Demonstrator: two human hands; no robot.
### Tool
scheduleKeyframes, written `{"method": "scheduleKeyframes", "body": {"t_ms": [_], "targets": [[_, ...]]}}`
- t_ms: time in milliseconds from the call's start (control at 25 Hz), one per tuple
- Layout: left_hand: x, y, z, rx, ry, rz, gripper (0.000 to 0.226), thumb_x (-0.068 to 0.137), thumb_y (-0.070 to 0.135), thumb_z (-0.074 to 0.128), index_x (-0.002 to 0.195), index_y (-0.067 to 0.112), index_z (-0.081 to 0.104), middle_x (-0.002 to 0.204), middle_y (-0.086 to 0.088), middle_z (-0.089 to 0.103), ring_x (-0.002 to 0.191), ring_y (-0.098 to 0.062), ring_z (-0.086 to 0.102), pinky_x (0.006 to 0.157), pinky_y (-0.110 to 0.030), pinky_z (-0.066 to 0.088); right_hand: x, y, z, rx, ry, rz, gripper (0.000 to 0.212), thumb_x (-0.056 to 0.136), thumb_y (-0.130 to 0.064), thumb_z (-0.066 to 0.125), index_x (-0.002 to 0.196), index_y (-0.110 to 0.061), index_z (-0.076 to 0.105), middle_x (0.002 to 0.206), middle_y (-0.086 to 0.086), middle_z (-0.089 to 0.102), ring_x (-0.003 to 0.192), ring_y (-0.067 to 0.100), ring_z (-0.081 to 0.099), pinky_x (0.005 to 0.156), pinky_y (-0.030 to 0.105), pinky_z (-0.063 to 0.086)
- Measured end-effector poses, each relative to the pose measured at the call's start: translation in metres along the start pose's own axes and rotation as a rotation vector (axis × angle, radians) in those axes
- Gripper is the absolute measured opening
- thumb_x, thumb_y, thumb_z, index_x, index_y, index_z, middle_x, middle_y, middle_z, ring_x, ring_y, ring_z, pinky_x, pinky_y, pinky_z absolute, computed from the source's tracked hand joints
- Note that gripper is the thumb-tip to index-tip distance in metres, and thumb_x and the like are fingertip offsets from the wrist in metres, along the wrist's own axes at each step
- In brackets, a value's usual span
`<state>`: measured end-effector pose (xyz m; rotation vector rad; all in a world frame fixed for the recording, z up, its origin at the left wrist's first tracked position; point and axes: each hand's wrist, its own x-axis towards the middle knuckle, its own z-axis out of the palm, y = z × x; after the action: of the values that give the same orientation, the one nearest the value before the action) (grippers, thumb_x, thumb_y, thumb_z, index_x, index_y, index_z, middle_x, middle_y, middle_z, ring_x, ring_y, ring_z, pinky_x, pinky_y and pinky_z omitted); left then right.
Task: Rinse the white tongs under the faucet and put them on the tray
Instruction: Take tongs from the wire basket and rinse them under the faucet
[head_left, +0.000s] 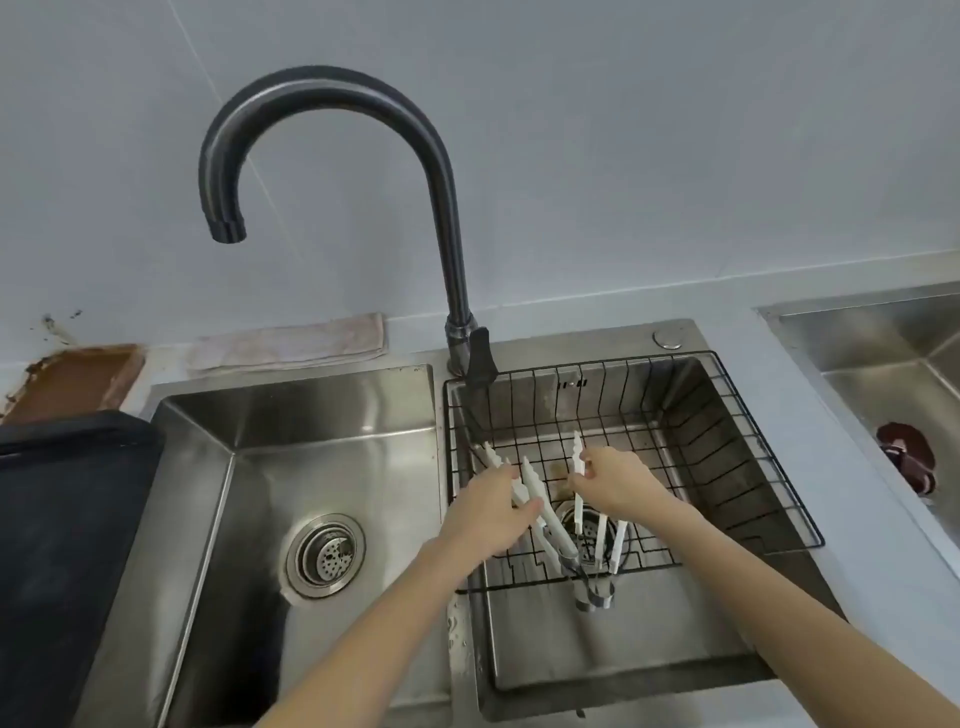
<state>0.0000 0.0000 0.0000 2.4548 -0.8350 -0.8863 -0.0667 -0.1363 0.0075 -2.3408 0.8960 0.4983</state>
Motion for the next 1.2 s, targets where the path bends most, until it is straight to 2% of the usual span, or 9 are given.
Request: {"method": "scheduleKeyframes", "body": {"t_ms": [40, 160, 240, 440, 600, 720, 840, 1000, 1200], "targets": [[0.001, -0.001, 0.006, -0.026, -0.017, -0.034, 0.052, 0.090, 0.038, 0.050, 0.134, 0.011, 0.043, 0.127, -0.008, 0.057, 0.114, -0.022, 0.055, 0.094, -0.032, 0.045, 0.004, 0.001, 0.004, -0.024, -0.013, 0.002, 0.037, 0.094, -0.024, 0.042, 0.119, 0.001, 0.053, 0.108, 0.016, 0.064, 0.106, 0.031, 0.060, 0.090, 0.036, 0.045], [0.001, -0.005, 0.020, -0.076, -0.032, -0.089, 0.046, 0.088, 0.042, 0.053, 0.120, 0.009, 0.049, 0.116, -0.009, 0.062, 0.103, -0.023, 0.061, 0.088, -0.035, 0.050, 0.009, 0.002, 0.012, -0.023, -0.051, 0.034, 0.022, 0.092, -0.022, 0.046, 0.100, -0.002, 0.052, 0.090, 0.012, 0.057, 0.097, 0.031, 0.061, 0.063, 0.030, 0.044], [0.003, -0.005, 0.025, -0.098, -0.051, -0.125, 0.054, 0.087, 0.044, 0.053, 0.126, 0.007, 0.043, 0.115, -0.010, 0.062, 0.104, -0.025, 0.061, 0.087, -0.035, 0.049, 0.013, 0.002, 0.017, -0.043, -0.057, 0.050, 0.023, 0.092, -0.020, 0.046, 0.105, -0.001, 0.051, 0.097, 0.016, 0.057, 0.096, 0.030, 0.057, 0.067, 0.030, 0.041], [0.003, 0.000, 0.025, -0.144, -0.061, -0.148, 0.063, 0.088, 0.042, 0.053, 0.135, 0.006, 0.033, 0.116, -0.011, 0.062, 0.105, -0.025, 0.061, 0.088, -0.034, 0.050, 0.008, -0.004, 0.023, -0.069, -0.006, 0.040, 0.011, 0.090, -0.011, 0.048, 0.086, -0.007, 0.039, 0.090, 0.010, 0.051, 0.080, 0.024, 0.047, 0.068, 0.030, 0.039], [0.000, 0.002, 0.021, -0.170, -0.074, -0.152, 0.057, 0.087, 0.040, 0.055, 0.131, 0.007, 0.039, 0.111, -0.007, 0.062, 0.105, -0.024, 0.061, 0.090, -0.034, 0.050, 0.010, 0.000, 0.025, 0.017, 0.021, 0.032, 0.008, 0.086, -0.007, 0.050, 0.082, -0.001, 0.048, 0.080, 0.007, 0.053, 0.073, 0.024, 0.050, 0.048, 0.022, 0.032], [-0.007, 0.005, 0.017, -0.199, -0.066, -0.131, 0.055, 0.088, 0.036, 0.056, 0.131, 0.008, 0.039, 0.113, -0.007, 0.063, 0.102, -0.022, 0.061, 0.086, -0.031, 0.050, 0.004, -0.004, 0.025, 0.004, 0.055, 0.002, 0.015, 0.088, -0.008, 0.047, 0.073, -0.006, 0.043, 0.088, 0.007, 0.047, 0.073, 0.023, 0.047, 0.053, 0.022, 0.033], [-0.014, 0.005, 0.012, -0.364, -0.027, -0.104, 0.048, 0.087, 0.029, 0.058, 0.128, 0.010, 0.040, 0.104, -0.002, 0.062, 0.092, -0.017, 0.061, 0.082, -0.031, 0.052, -0.009, -0.012, 0.022, -0.002, 0.118, -0.025, 0.026, 0.089, -0.009, 0.044, 0.065, -0.013, 0.034, 0.079, 0.002, 0.039, 0.070, 0.019, 0.043, 0.059, 0.023, 0.033], [-0.028, 0.001, -0.003, -0.769, 0.004, -0.165, 0.034, 0.089, 0.024, 0.056, 0.118, 0.017, 0.040, 0.094, -0.002, 0.061, 0.078, -0.011, 0.064, 0.068, -0.026, 0.057, -0.026, -0.022, 0.018, -0.010, 0.193, -0.087, 0.007, 0.088, -0.006, 0.041, 0.082, -0.008, 0.045, 0.074, -0.001, 0.036, 0.073, 0.020, 0.040, 0.054, 0.024, 0.027], [-0.050, -0.011, -0.016, -0.929, 0.071, -0.182, 0.028, 0.090, 0.024, 0.055, 0.112, 0.011, 0.043, 0.079, -0.003, 0.060, 0.065, -0.009, 0.060, 0.059, -0.023, 0.057, -0.052, -0.046, 0.020, 0.019, 0.245, -0.170, 0.007, 0.089, -0.008, 0.041, 0.084, -0.010, 0.037, 0.086, 0.003, 0.039, 0.067, 0.017, 0.039, 0.049, 0.016, 0.022]]}}
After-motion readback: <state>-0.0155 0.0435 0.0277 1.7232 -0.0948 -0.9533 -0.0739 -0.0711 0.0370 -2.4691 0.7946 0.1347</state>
